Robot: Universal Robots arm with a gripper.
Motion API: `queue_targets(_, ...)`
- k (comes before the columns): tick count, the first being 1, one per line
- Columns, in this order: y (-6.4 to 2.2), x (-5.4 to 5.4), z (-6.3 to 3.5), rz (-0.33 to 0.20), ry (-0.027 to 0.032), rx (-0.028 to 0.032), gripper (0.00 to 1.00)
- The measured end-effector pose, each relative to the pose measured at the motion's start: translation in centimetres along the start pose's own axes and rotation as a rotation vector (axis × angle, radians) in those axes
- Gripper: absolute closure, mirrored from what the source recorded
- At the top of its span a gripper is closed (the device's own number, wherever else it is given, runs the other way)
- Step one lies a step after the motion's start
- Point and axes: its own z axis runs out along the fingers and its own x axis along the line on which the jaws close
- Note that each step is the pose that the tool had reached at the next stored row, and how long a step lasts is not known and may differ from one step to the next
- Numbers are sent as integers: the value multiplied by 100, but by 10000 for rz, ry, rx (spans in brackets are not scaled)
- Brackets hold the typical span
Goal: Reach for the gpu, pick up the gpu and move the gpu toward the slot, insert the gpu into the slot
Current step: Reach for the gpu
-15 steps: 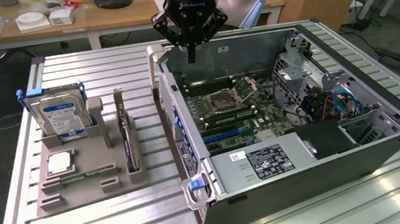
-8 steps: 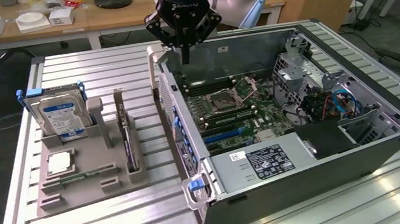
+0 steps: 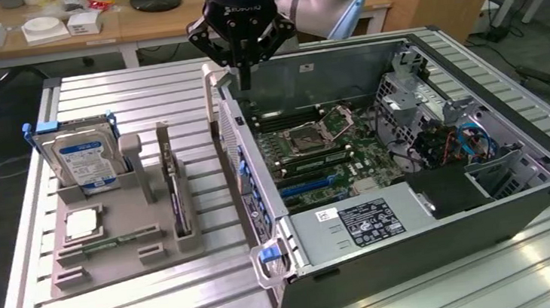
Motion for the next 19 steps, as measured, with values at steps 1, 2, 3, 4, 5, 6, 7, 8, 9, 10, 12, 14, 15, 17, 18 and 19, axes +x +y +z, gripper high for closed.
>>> queue_targets(1, -1, 14, -1, 1, 0, 1, 90)
queue_targets(2, -2, 28, -1, 1, 0, 0, 90)
queue_targets(3, -3, 42, -1, 0, 0, 0, 90)
queue_targets(4, -4, 57, -1, 0, 0, 0, 90)
queue_targets(5, -5, 71, -2, 0, 0, 0, 90)
queue_targets(6, -6, 85, -2, 0, 1, -1, 90)
queue_targets(7, -7, 98, -2, 1, 0, 0, 90)
queue_targets(8, -8, 111, -3, 1, 1, 1, 90)
queue_targets(9, -9, 124, -3, 2, 1, 0, 90)
queue_targets(10, -10, 136, -3, 1, 1, 0, 90)
queue_targets(12, -12, 161, -4, 1, 1, 0, 90)
queue_targets(14, -14, 188, -4, 1, 1, 0, 90)
queue_targets(15, -15, 202, -4, 0, 0, 0, 90)
queue_targets(17, -17, 230, -5, 0, 1, 0, 90)
queue_targets(18, -18, 245, -5, 0, 1, 0, 90)
queue_targets(19, -19, 260, -5, 0, 0, 0, 90)
